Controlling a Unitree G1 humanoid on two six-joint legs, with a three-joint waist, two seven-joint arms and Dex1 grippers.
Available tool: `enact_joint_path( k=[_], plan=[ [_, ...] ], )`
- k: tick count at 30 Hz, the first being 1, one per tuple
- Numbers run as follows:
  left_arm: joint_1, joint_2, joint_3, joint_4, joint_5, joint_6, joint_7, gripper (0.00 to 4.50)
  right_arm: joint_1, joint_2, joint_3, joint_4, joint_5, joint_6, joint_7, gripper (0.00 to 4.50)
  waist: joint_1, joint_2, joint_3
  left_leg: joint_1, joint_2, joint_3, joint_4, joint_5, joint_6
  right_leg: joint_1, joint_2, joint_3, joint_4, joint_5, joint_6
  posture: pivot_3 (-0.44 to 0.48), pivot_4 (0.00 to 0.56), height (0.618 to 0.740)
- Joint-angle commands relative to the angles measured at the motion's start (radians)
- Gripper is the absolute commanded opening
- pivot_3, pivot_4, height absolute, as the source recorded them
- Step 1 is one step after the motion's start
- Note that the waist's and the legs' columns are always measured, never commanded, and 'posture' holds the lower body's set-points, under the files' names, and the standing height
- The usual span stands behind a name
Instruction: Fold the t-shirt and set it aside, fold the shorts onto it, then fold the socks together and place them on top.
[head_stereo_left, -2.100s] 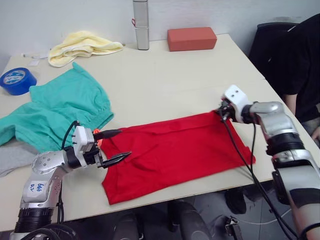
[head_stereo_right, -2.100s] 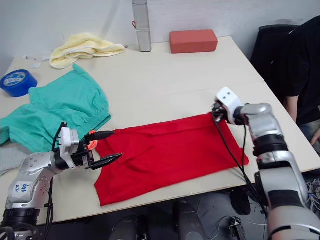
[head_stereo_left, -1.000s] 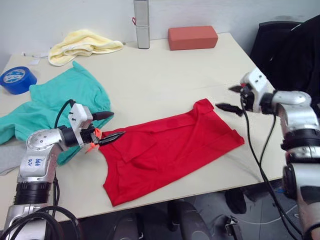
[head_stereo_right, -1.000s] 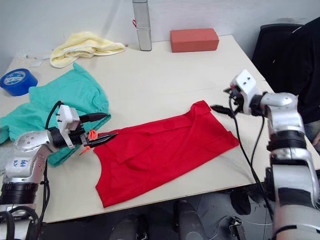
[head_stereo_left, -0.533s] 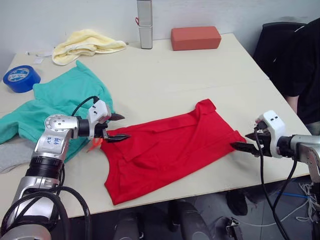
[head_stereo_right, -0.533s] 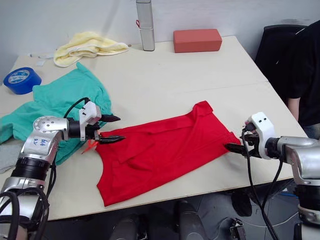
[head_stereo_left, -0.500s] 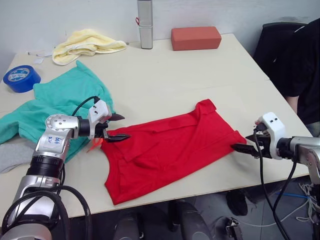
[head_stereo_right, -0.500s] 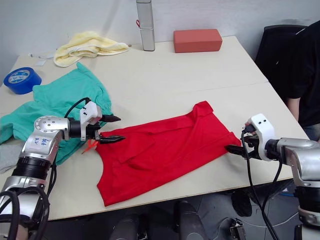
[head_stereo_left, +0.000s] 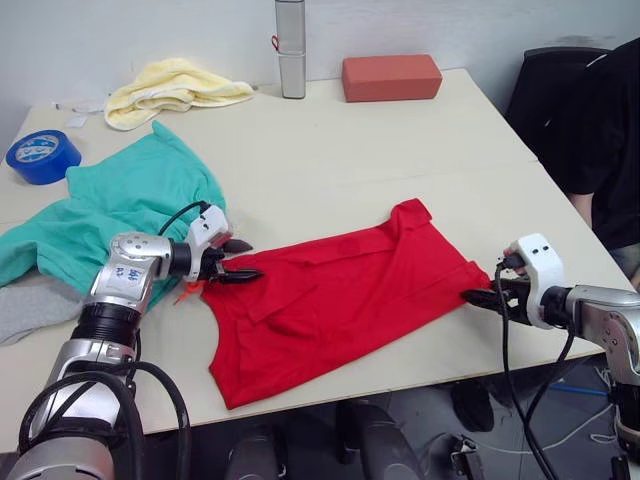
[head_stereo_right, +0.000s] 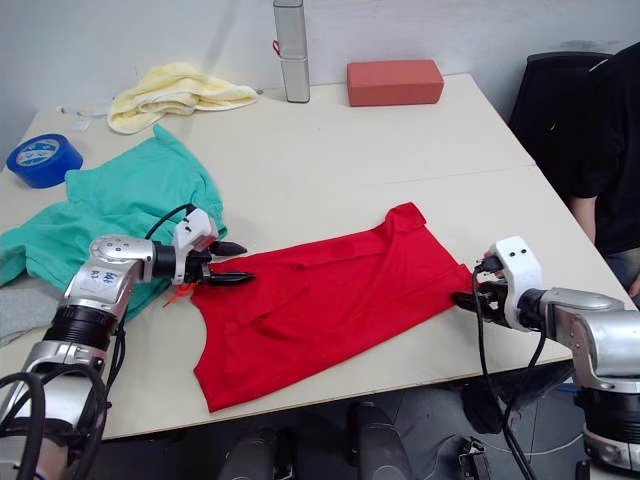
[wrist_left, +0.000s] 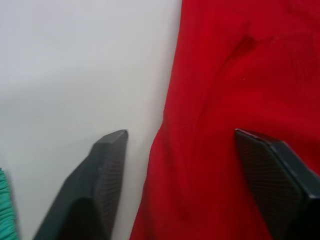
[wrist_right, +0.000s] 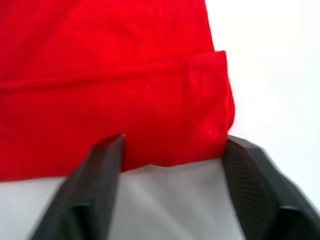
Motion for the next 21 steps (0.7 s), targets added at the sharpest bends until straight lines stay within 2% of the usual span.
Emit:
enact_joint_path(
  k=[1, 5, 8, 15, 21],
  plan=[
    [0.024, 0.007, -0.018, -0.007, 0.021, 0.031, -0.006, 2.3, 0.001, 0.014, -0.012, -0.012, 0.03, -0.005, -0.01, 1.43, 0.0, 0.0, 0.0, 0.0, 0.0, 0.0, 0.0, 0.0, 0.0, 0.0, 0.0, 0.0, 0.0, 0.0, 0.0, 0.0, 0.15, 0.74],
    [0.075, 0.031, -0.018, -0.08, 0.005, 0.103, -0.033, 0.99, 0.002, 0.014, -0.007, -0.005, 0.043, -0.024, -0.013, 0.02, -0.001, 0.0, 0.0, 0.0, 0.0, 0.0, 0.0, 0.0, 0.0, 0.0, 0.0, 0.0, 0.0, 0.0, 0.0, 0.0, 0.15, 0.74],
    [0.134, 0.065, -0.005, -0.201, -0.025, 0.186, -0.049, 0.13, -0.009, 0.007, 0.003, 0.015, 0.046, -0.052, -0.011, 0.0, -0.003, 0.0, 0.0, 0.001, 0.0, 0.001, 0.0, 0.0, 0.0, 0.0, 0.0, 0.001, 0.0, 0.0, 0.0, 0.0, 0.15, 0.74],
    [0.323, 0.119, 0.111, -0.564, -0.153, 0.449, 0.032, 0.03, -0.116, -0.045, 0.067, 0.194, -0.021, -0.244, 0.021, 0.0, -0.005, 0.0, 0.0, 0.002, 0.0, 0.001, -0.001, 0.0, 0.0, 0.0, 0.0, 0.002, 0.001, 0.0, 0.0, 0.0, 0.15, 0.74],
    [0.492, 0.081, 0.21, -0.848, -0.255, 0.634, 0.18, 0.03, -0.306, -0.058, 0.189, 0.494, -0.137, -0.5, 0.078, 0.0, -0.005, 0.0, 0.0, 0.002, 0.0, 0.001, -0.001, 0.0, 0.0, 0.0, 0.0, 0.003, 0.0, 0.0, 0.0, 0.0, 0.15, 0.74]
  ],
)
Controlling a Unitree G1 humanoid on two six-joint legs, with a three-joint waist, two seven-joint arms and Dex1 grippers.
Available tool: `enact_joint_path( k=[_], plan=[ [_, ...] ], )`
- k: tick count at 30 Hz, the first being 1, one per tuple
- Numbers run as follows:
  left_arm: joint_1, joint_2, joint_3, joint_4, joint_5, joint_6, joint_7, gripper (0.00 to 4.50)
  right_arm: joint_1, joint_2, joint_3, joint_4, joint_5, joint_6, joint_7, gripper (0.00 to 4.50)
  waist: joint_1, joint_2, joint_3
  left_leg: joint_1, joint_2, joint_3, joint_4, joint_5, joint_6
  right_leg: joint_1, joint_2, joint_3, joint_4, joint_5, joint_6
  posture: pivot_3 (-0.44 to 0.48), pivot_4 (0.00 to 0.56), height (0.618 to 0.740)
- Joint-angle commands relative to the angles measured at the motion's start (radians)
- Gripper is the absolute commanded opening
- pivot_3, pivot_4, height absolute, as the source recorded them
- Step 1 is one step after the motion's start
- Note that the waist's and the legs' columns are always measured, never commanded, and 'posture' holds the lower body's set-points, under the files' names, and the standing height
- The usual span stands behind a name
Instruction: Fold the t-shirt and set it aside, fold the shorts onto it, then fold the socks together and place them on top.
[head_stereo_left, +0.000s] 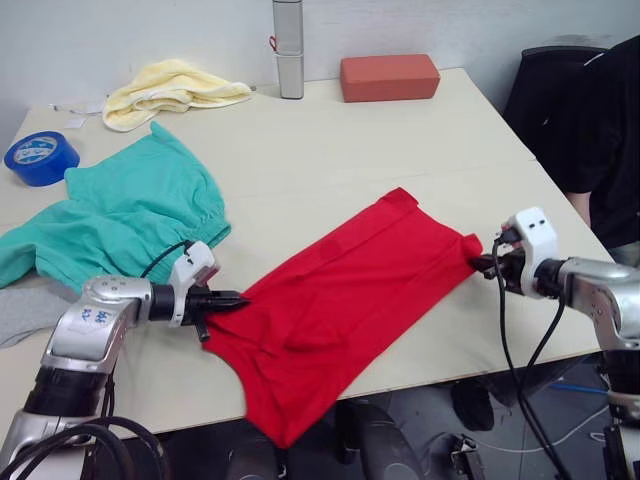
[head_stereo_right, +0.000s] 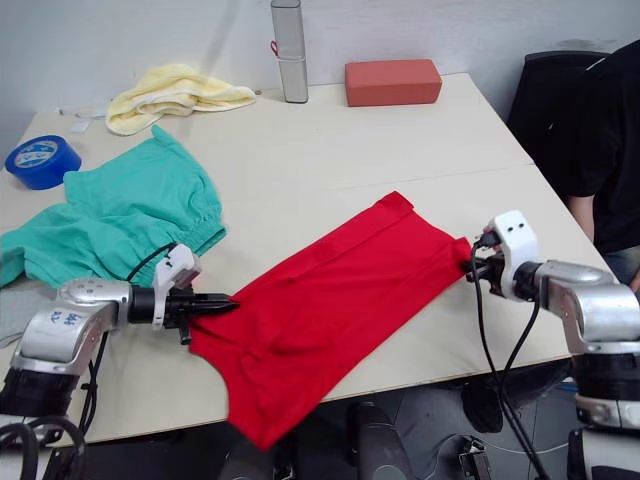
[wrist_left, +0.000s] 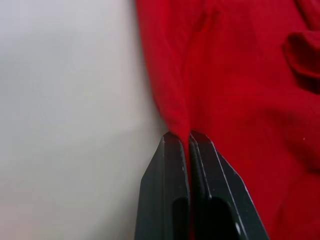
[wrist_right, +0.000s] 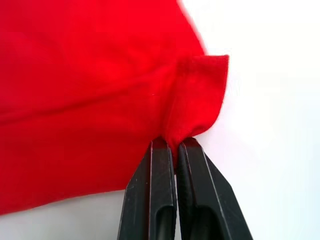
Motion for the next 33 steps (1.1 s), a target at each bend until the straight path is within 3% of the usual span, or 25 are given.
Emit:
enact_joint_path(
  k=[1, 5, 11, 13, 14, 18, 21, 27, 29, 33],
  plan=[
    [0.057, -0.026, 0.056, -0.157, -0.066, 0.087, 0.082, 0.03, -0.089, -0.006, 0.041, 0.151, -0.071, -0.151, 0.029, 0.0, 0.0, 0.0, 0.0, 0.0, 0.0, 0.0, 0.0, 0.0, 0.0, 0.0, 0.0, 0.0, 0.0, 0.0, 0.0, 0.0, 0.15, 0.74],
    [0.123, -0.118, 0.097, -0.306, -0.121, 0.164, 0.215, 0.03, -0.223, 0.035, 0.101, 0.367, -0.14, -0.298, 0.048, 0.0, 0.0, 0.0, 0.0, 0.0, 0.0, 0.0, 0.0, 0.001, 0.0, 0.0, 0.0, 0.001, 0.0, 0.0, 0.0, 0.0, 0.15, 0.74],
    [0.19, -0.261, 0.1, -0.475, -0.15, 0.23, 0.411, 0.03, -0.315, 0.081, 0.138, 0.552, -0.202, -0.417, 0.07, 0.0, 0.002, 0.0, 0.0, 0.0, -0.001, -0.001, 0.0, 0.001, 0.0, 0.001, 0.0, 0.003, 0.0, 0.0, 0.001, 0.0, 0.15, 0.74],
    [0.222, -0.26, 0.096, -0.502, -0.158, 0.237, 0.423, 0.03, -0.328, 0.09, 0.123, 0.587, -0.191, -0.431, 0.087, 0.0, 0.002, 0.0, 0.0, 0.0, -0.001, -0.001, 0.0, 0.001, 0.0, 0.001, 0.0, 0.003, 0.0, 0.001, 0.001, 0.0, 0.15, 0.74],
    [0.238, -0.254, 0.1, -0.507, -0.164, 0.236, 0.42, 0.01, -0.332, 0.088, 0.116, 0.594, -0.189, -0.434, 0.092, 0.24, 0.002, 0.0, 0.0, 0.001, -0.001, -0.001, 0.0, 0.002, -0.001, 0.001, 0.0, 0.003, 0.0, 0.001, 0.001, 0.0, 0.15, 0.74],
    [0.266, -0.218, 0.161, -0.473, -0.19, 0.192, 0.389, 1.04, -0.299, 0.042, 0.089, 0.55, -0.173, -0.445, 0.147, 1.45, 0.002, 0.0, 0.0, 0.001, 0.0, -0.001, 0.0, 0.002, -0.001, 0.001, 0.001, 0.004, 0.001, 0.001, 0.001, 0.0, 0.15, 0.74],
    [0.259, -0.138, 0.193, -0.403, -0.197, 0.129, 0.311, 1.99, -0.248, -0.009, 0.061, 0.457, -0.149, -0.403, 0.202, 2.49, 0.005, 0.001, 0.0, 0.001, -0.001, -0.002, 0.0, 0.002, -0.001, 0.001, 0.0, 0.003, 0.0, 0.0, 0.001, 0.0, 0.15, 0.74],
    [0.105, 0.069, 0.162, -0.162, -0.235, -0.005, 0.014, 3.93, -0.047, -0.107, -0.052, 0.038, 0.001, -0.109, 0.255, 4.49, 0.004, 0.001, 0.001, 0.001, 0.0, -0.002, 0.0, 0.002, -0.001, 0.001, 0.0, 0.002, 0.0, 0.0, 0.001, 0.0, 0.15, 0.74],
    [-0.016, 0.084, 0.108, -0.057, -0.218, -0.044, -0.037, 4.47, 0.032, -0.128, -0.103, -0.124, 0.082, 0.029, 0.262, 4.5, 0.009, 0.002, 0.001, 0.001, 0.0, -0.002, -0.001, 0.002, -0.001, 0.001, -0.001, 0.002, 0.0, 0.0, 0.001, 0.0, 0.15, 0.74],
    [-0.225, 0.028, -0.029, 0.109, -0.166, -0.121, -0.1, 4.47, 0.19, -0.115, -0.205, -0.413, 0.211, 0.251, 0.202, 4.5, 0.018, 0.001, 0.001, 0.001, 0.0, -0.003, -0.001, 0.002, -0.001, 0.002, -0.001, 0.001, 0.0, 0.0, 0.001, 0.0, 0.15, 0.74]
  ],
)
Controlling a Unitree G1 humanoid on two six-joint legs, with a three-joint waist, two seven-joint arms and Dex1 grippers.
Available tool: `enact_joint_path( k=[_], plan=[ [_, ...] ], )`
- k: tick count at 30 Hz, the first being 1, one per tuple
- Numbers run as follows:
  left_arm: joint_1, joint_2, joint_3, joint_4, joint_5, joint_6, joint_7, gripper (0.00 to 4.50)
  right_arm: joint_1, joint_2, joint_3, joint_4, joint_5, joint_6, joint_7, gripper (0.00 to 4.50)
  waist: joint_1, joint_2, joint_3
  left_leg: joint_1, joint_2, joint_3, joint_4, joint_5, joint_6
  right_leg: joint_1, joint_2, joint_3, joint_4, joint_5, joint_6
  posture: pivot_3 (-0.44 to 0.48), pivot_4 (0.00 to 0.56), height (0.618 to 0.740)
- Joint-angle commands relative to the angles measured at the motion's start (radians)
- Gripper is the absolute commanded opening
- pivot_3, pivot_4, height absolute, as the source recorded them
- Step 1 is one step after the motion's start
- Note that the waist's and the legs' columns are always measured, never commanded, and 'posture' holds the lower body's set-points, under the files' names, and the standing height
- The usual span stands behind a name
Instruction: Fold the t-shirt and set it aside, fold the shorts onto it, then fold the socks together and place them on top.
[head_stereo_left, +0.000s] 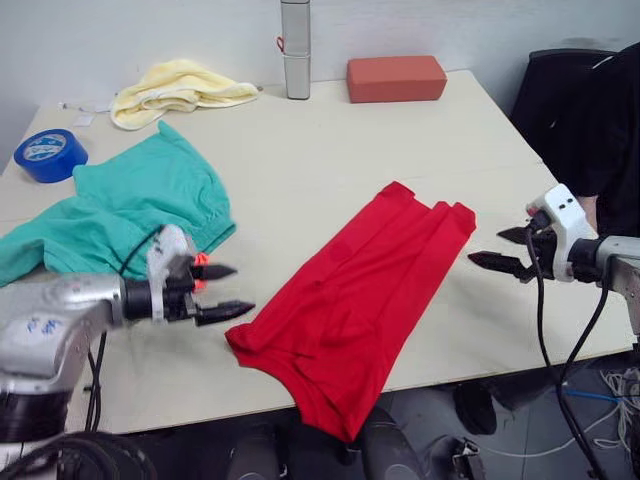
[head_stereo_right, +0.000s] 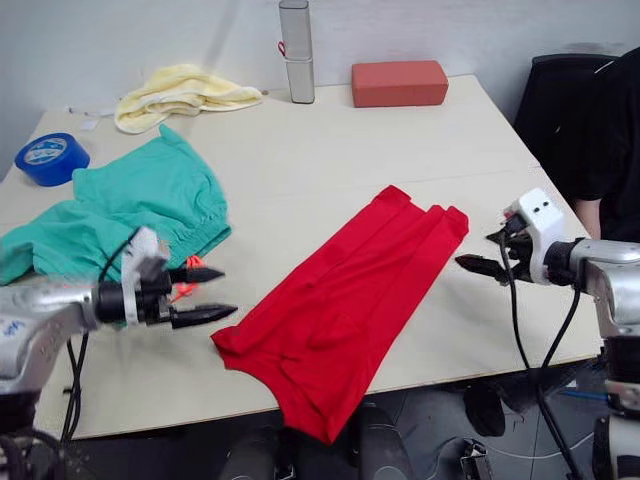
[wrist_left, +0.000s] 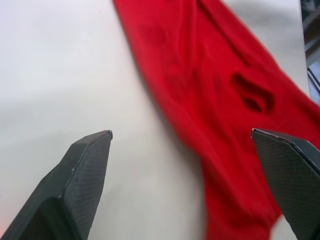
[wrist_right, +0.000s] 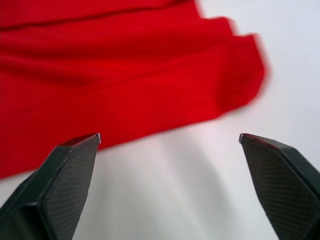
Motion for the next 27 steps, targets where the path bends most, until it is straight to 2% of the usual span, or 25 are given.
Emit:
enact_joint_path(
  k=[1, 7, 10, 18, 27],
  plan=[
    [-0.109, -0.048, -0.108, 0.105, 0.047, -0.076, -0.058, 4.47, 0.085, 0.007, -0.096, -0.225, 0.112, 0.158, -0.049, 4.5, 0.008, 0.0, 0.0, 0.0, 0.0, 0.0, 0.0, 0.0, 0.0, 0.0, 0.0, 0.0, 0.0, 0.0, 0.0, 0.0, 0.15, 0.74],
    [-0.345, -0.243, -0.279, 0.407, 0.209, -0.263, -0.047, 4.47, 0.303, 0.117, -0.17, -0.512, 0.233, 0.28, -0.164, 4.5, 0.02, -0.002, 0.0, -0.004, -0.001, -0.001, 0.003, 0.0, 0.001, -0.001, 0.002, -0.003, 0.0, 0.0, 0.0, 0.0, 0.15, 0.74],
    [-0.407, -0.306, -0.314, 0.528, 0.27, -0.337, -0.036, 4.47, 0.361, 0.179, -0.213, -0.619, 0.303, 0.347, -0.219, 4.5, 0.016, -0.002, 0.0, -0.005, -0.001, -0.003, 0.004, 0.0, 0.001, -0.001, 0.001, -0.003, 0.0, 0.0, 0.0, 0.0, 0.15, 0.74],
    [-0.582, -0.512, -0.32, 0.886, 0.383, -0.497, 0.076, 4.47, 0.508, 0.309, -0.223, -0.819, 0.409, 0.439, -0.383, 4.5, 0.02, -0.002, 0.0, -0.008, -0.004, -0.009, 0.004, 0.001, 0.004, 0.0, 0.002, -0.008, 0.0, 0.0, 0.001, 0.0, 0.15, 0.74],
    [-0.688, -0.585, -0.299, 1.129, 0.46, -0.577, 0.113, 4.47, 0.519, 0.446, -0.082, -0.871, 0.359, 0.468, -0.625, 4.5, 0.016, -0.003, 0.0, -0.008, -0.006, -0.011, 0.003, 0.001, 0.006, 0.0, 0.001, -0.009, 0.0, 0.001, 0.002, 0.0, 0.15, 0.74]
  ],
)
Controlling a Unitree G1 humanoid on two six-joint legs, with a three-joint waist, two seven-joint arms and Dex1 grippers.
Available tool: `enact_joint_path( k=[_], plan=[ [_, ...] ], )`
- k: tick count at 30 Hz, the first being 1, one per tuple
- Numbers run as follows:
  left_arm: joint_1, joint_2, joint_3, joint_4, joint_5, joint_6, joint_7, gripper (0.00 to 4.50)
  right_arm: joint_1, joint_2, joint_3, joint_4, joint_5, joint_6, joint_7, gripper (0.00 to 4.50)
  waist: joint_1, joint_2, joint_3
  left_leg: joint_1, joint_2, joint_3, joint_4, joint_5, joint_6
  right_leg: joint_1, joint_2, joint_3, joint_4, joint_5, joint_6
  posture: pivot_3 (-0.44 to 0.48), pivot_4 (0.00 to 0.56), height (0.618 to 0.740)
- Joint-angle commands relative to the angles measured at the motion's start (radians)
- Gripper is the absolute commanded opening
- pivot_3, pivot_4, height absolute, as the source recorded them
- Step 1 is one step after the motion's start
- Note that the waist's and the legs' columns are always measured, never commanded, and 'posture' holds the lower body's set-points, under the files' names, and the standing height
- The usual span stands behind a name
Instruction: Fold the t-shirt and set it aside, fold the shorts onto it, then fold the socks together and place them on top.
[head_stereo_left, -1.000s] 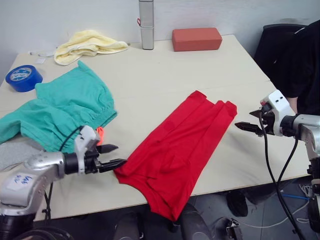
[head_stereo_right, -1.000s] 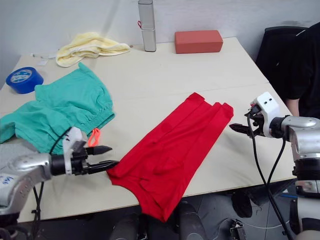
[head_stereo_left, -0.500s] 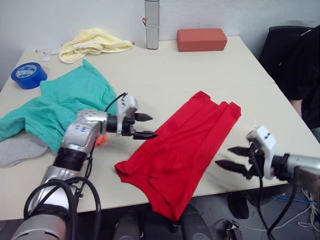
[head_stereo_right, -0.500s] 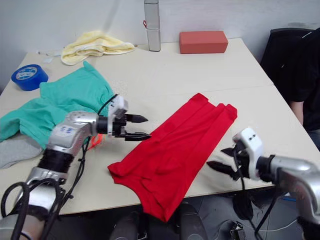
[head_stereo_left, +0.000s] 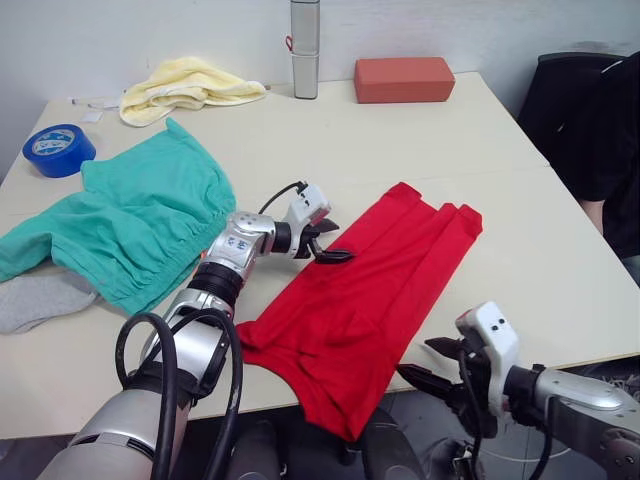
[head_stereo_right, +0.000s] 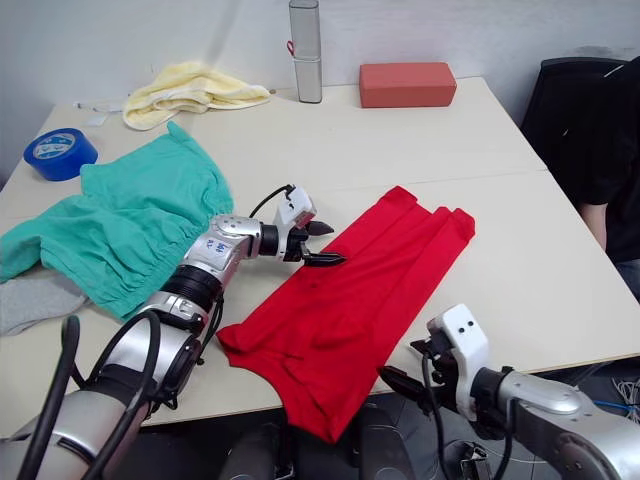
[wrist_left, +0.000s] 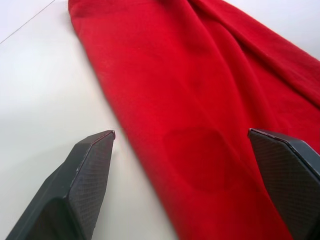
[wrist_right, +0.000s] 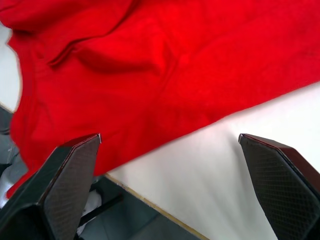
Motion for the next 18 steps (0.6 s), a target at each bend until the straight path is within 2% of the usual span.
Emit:
enact_joint_path(
  k=[1, 4, 7, 10, 13, 18],
  plan=[
    [-0.037, -0.009, 0.016, 0.036, 0.02, -0.01, -0.008, 4.47, -0.014, 0.05, 0.043, -0.024, -0.008, 0.01, -0.078, 4.5, 0.0, 0.0, 0.0, 0.0, 0.0, 0.0, 0.0, 0.0, 0.0, 0.0, 0.0, 0.0, 0.0, 0.0, 0.0, 0.0, 0.15, 0.74],
    [-0.042, -0.014, 0.017, 0.051, 0.028, 0.011, -0.044, 4.47, -0.032, 0.1, 0.076, -0.014, -0.006, 0.05, -0.129, 4.5, 0.0, -0.003, -0.002, 0.0, -0.001, -0.001, 0.0, 0.0, 0.0, 0.0, 0.0, -0.001, 0.0, 0.0, 0.0, 0.0, 0.15, 0.74],
    [-0.032, -0.02, 0.009, 0.044, 0.031, 0.041, -0.085, 3.94, -0.051, 0.121, 0.113, 0.002, -0.016, 0.055, -0.156, 4.5, 0.0, -0.007, -0.004, 0.0, -0.001, -0.001, 0.0, 0.0, 0.001, 0.001, 0.0, -0.002, 0.0, 0.0, 0.0, 0.0, 0.15, 0.74],
    [-0.022, -0.029, 0.004, 0.041, 0.039, 0.073, -0.103, 3.03, -0.066, 0.124, 0.135, 0.017, -0.024, 0.061, -0.173, 4.5, -0.001, -0.011, -0.007, 0.0, 0.0, -0.002, 0.0, 0.0, 0.002, 0.001, 0.0, -0.003, 0.0, 0.0, 0.0, 0.0, 0.15, 0.74],
    [-0.016, -0.041, 0.005, 0.056, 0.053, 0.084, -0.085, 2.11, -0.075, 0.106, 0.155, 0.024, -0.034, 0.064, -0.183, 3.65, 0.0, -0.013, -0.008, 0.0, 0.0, -0.004, 0.0, -0.002, 0.004, 0.002, 0.0, -0.004, 0.0, 0.0, -0.001, 0.0, 0.15, 0.74],
    [-0.008, -0.043, 0.006, 0.072, 0.078, 0.079, -0.056, 0.54, -0.081, 0.076, 0.178, 0.032, -0.054, 0.04, -0.176, 1.91, 0.001, -0.013, -0.008, -0.001, -0.001, -0.006, 0.0, -0.002, 0.005, 0.003, -0.001, -0.006, -0.001, -0.001, -0.001, 0.0, 0.15, 0.74]
  ],
)
